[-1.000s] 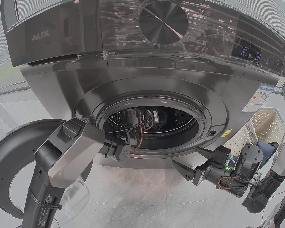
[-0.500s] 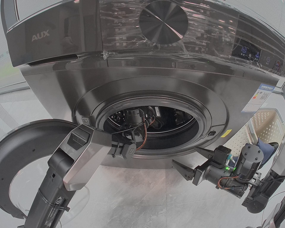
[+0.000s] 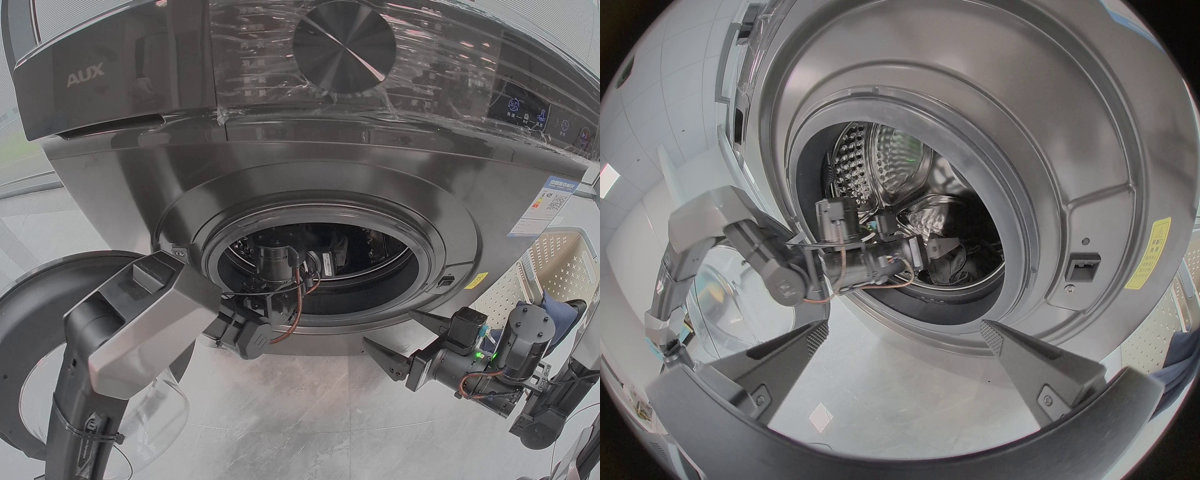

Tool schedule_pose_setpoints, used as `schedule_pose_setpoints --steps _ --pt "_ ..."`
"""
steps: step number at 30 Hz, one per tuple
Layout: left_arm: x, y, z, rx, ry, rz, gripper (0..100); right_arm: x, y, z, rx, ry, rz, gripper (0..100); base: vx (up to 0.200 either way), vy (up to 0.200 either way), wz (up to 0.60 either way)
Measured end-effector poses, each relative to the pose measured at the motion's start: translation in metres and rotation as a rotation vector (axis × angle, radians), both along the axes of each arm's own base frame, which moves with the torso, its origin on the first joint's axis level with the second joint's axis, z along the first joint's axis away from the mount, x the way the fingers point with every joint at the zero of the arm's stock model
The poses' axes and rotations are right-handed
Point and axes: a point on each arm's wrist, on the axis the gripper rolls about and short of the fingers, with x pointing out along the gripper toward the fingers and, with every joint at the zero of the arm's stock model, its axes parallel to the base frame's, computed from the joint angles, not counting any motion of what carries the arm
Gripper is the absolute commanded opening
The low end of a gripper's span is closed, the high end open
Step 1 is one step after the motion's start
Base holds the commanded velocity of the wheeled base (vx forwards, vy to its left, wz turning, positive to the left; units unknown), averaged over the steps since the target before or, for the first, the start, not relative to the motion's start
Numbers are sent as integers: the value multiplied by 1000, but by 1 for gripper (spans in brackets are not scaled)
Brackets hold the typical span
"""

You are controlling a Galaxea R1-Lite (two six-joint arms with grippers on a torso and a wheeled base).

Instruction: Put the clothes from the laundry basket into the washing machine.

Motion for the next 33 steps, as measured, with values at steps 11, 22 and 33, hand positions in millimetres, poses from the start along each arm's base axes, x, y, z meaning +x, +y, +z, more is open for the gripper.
schedule_pose_setpoints --steps 11,22,33 --pt "-96 27 9 102 120 -112 100 -3 -1 -2 -8 14 5 100 0 0 0" --pt "-208 74 22 136 146 -286 100 -19 -20 -4 -38 43 0 100 0 0 0" --pt "-281 137 36 139 96 -337 100 -38 -64 14 -10 0 -145 100 -55 0 0"
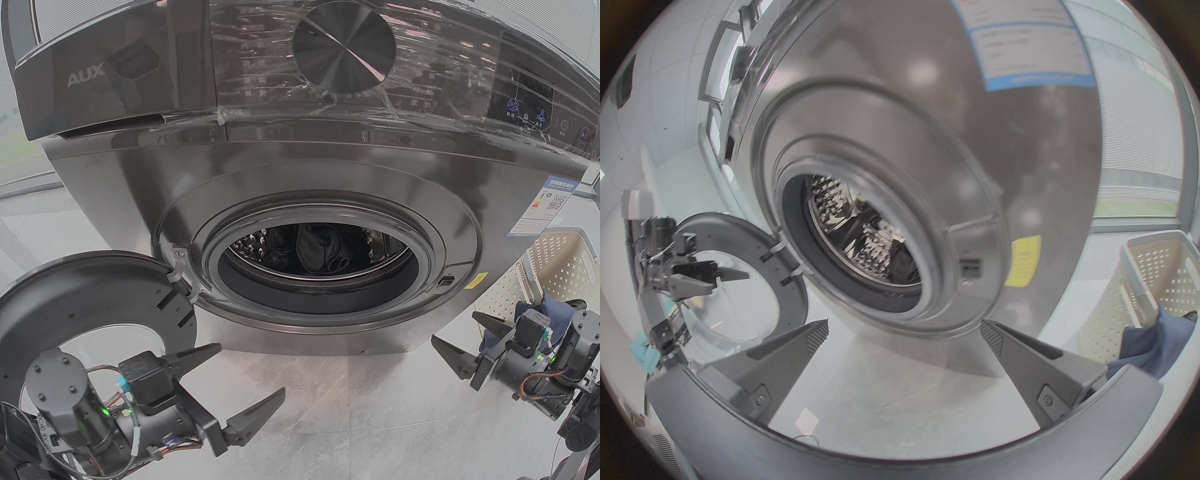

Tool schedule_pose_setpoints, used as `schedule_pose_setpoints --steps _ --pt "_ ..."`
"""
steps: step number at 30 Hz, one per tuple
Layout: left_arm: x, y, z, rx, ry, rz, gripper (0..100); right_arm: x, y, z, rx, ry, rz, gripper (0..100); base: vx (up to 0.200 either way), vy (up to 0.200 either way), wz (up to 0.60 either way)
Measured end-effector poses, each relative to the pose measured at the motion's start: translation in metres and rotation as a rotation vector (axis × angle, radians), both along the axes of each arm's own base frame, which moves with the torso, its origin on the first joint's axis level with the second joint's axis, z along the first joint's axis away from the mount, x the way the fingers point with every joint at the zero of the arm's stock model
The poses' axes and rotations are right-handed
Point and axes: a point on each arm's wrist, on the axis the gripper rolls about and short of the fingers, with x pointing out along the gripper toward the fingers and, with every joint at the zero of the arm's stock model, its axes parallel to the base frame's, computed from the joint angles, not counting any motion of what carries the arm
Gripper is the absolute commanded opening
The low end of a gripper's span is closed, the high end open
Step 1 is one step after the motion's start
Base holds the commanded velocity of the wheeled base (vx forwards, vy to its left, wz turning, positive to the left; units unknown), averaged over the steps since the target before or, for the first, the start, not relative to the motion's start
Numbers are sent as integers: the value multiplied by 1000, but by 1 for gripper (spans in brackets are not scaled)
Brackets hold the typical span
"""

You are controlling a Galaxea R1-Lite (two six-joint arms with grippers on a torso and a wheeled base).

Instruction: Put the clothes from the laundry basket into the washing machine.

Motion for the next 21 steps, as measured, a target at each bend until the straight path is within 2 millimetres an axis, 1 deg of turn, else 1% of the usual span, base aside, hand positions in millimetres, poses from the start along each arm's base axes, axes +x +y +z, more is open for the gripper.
schedule_pose_setpoints --steps 5,9,11,12,15,18,21 --pt "-20 23 0 -11 -12 7 100 -2 -22 1 -19 46 -104 100 0 0 0" --pt "-29 38 5 -36 -33 41 100 -8 -34 4 -25 73 -150 100 0 0 0" --pt "-33 45 9 -50 -46 57 100 -13 -38 7 -24 74 -167 100 -200 0 0" --pt "-36 50 11 -53 -49 68 100 -16 -40 8 -24 75 -171 100 -200 0 0" --pt "-43 64 12 -42 -45 105 100 -29 -47 12 -29 83 -182 100 0 0 0" --pt "-53 81 10 -21 -28 149 100 -46 -54 15 -38 93 -190 100 0 0 0" --pt "-65 96 8 -20 -22 177 100 -61 -60 16 -44 103 -200 100 -200 0 0"
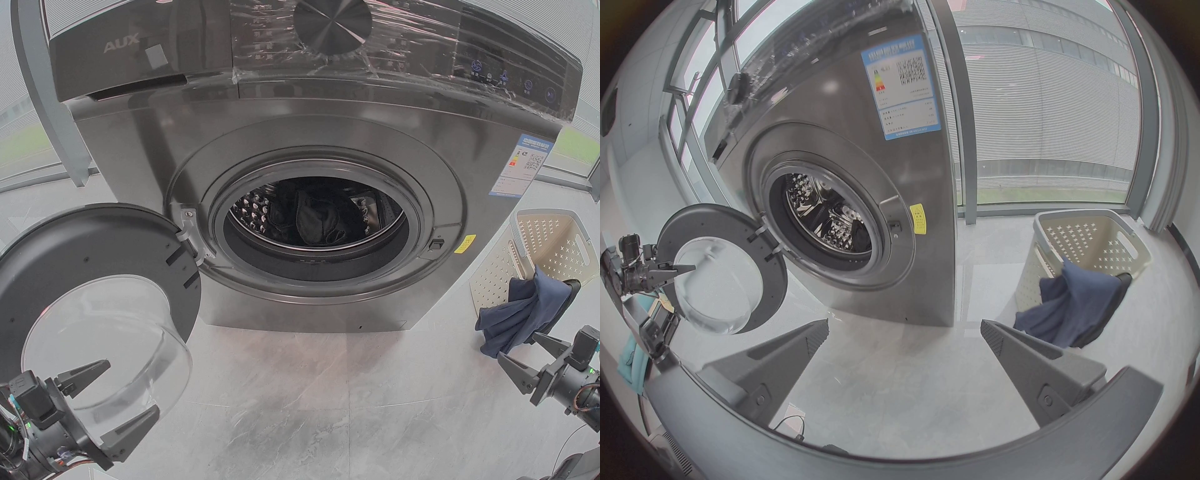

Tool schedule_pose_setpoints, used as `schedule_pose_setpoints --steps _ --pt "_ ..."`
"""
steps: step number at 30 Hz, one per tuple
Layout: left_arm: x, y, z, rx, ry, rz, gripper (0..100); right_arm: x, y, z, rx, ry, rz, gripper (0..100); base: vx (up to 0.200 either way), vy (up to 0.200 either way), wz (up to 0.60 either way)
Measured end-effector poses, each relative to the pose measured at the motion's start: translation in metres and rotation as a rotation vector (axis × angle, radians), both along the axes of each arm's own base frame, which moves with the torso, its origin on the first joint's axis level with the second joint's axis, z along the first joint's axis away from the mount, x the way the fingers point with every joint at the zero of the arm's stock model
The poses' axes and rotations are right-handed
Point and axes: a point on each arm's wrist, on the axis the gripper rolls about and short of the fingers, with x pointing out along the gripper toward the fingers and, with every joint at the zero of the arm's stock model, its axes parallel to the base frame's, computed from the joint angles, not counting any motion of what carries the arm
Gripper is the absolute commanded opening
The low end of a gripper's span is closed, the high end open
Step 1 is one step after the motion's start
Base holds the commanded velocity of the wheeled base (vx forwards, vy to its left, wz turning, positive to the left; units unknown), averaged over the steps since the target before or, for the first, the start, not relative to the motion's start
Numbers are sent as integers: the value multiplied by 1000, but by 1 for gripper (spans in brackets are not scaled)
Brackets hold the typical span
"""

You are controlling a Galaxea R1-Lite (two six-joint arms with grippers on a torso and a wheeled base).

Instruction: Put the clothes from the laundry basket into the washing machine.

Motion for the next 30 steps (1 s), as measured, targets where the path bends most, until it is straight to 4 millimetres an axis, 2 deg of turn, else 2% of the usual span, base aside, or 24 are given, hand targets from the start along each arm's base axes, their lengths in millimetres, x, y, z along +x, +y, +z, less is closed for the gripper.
schedule_pose_setpoints --steps 3,6,9,11,18,22,24,30 --pt "-14 15 -5 -2 8 13 100 -13 -7 0 -2 1 -20 100 -200 0 0" --pt "-30 29 -15 5 29 29 100 -26 -14 0 0 -13 -55 100 0 0 0" --pt "-44 38 -21 -8 15 54 100 -41 -21 2 6 -56 -96 100 -200 0 0" --pt "-51 42 -22 -26 -17 76 100 -51 -25 1 10 -82 -117 100 0 0 0" --pt "-69 49 -33 -50 -80 181 100 -87 -33 -17 1 -79 -163 100 0 0 0" --pt "-75 51 -40 -43 -81 249 100 -105 -36 -36 -7 -45 -178 100 0 -200 0" --pt "-77 52 -43 -40 -82 280 100 -111 -37 -41 -3 -58 -188 100 0 -200 0" --pt "-80 51 -46 -26 -102 391 100 -118 -39 -42 -10 -133 -262 100 0 0 0"
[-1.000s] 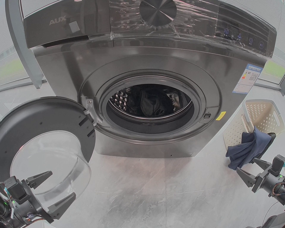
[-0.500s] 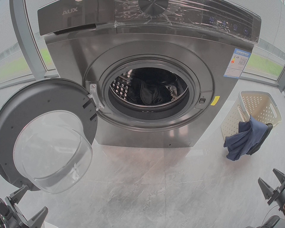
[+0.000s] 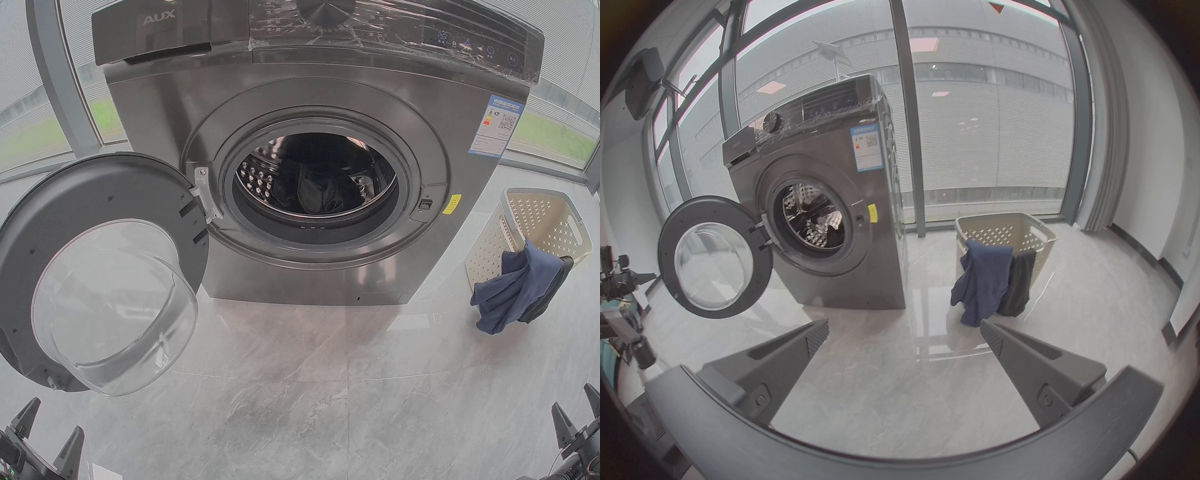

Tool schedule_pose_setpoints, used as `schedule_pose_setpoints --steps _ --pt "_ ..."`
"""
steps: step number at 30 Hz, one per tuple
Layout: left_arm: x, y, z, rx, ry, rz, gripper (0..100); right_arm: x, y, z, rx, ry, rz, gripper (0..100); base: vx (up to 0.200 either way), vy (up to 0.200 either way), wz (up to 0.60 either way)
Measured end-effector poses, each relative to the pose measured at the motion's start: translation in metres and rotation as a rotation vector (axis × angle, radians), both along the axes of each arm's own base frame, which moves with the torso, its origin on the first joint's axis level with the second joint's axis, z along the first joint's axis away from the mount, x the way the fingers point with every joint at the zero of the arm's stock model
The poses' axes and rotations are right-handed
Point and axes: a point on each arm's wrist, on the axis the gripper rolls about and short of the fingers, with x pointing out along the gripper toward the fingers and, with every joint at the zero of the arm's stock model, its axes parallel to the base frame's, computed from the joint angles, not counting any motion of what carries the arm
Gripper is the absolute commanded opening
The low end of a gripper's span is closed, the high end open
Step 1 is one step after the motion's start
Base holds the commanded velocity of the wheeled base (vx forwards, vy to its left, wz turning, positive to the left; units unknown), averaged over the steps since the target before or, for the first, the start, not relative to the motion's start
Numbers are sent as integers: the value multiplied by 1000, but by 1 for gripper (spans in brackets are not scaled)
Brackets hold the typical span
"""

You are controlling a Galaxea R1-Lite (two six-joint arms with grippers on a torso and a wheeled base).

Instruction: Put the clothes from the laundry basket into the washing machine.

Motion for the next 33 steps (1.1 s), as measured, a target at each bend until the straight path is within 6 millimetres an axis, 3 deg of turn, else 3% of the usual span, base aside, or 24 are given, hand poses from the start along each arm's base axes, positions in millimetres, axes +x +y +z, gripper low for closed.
schedule_pose_setpoints --steps 8,15,33 --pt "-6 -2 -9 56 8 144 100 -7 3 -4 -44 -47 -67 100 0 0 0" --pt "-7 -2 -11 77 4 153 100 -9 3 -6 -57 -63 -49 100 0 0 0" --pt "-8 -2 -11 51 -5 163 100 -9 3 -6 -74 -78 -37 100 0 -200 0"
